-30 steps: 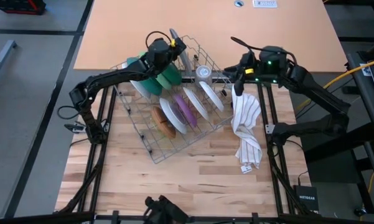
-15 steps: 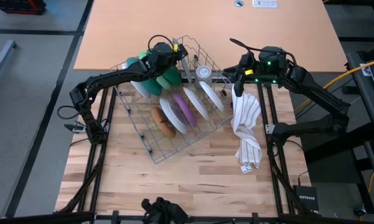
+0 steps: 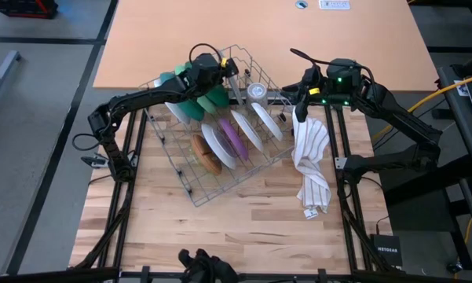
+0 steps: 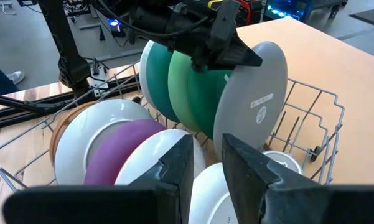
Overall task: Sort dishes
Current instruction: Put the grey plate into the dish rack
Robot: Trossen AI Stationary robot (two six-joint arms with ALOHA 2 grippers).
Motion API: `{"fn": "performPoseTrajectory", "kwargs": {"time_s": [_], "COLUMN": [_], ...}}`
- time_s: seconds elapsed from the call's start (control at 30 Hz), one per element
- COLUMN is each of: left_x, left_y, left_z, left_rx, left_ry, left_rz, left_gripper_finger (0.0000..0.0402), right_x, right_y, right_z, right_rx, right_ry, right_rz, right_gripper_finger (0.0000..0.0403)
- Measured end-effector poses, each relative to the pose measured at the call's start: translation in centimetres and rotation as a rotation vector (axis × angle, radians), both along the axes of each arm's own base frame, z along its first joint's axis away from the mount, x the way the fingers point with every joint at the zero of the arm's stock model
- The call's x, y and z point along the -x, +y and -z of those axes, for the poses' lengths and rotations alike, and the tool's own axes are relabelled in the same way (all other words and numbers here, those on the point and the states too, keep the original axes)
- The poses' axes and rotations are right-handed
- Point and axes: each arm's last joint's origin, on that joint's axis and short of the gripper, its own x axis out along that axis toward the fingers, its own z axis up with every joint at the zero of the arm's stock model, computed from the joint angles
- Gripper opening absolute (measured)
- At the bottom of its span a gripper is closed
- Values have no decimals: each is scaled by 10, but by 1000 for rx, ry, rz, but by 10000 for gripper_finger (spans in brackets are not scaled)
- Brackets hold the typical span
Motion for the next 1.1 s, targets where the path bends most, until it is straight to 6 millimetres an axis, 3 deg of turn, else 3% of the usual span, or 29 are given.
{"fn": "performPoseTrajectory", "kwargs": {"time_s": [0.27, 0.63, 1.1], "left_x": [8, 27, 51], "left_y": [-6, -15, -30], "left_z": [-7, -13, -37], "left_rx": [-53, 9, -49], "left_ry": [152, 250, 351], "left_rz": [92, 103, 143], "left_gripper_finger": [131, 131, 131], "right_x": [-3, -20, -19], "right_y": [-3, -12, -11], "right_z": [4, 17, 16], "right_rx": [10, -20, -25], "right_ry": [30, 90, 80], "right_rz": [45, 18, 1], "right_gripper_finger": [87, 87, 87]}}
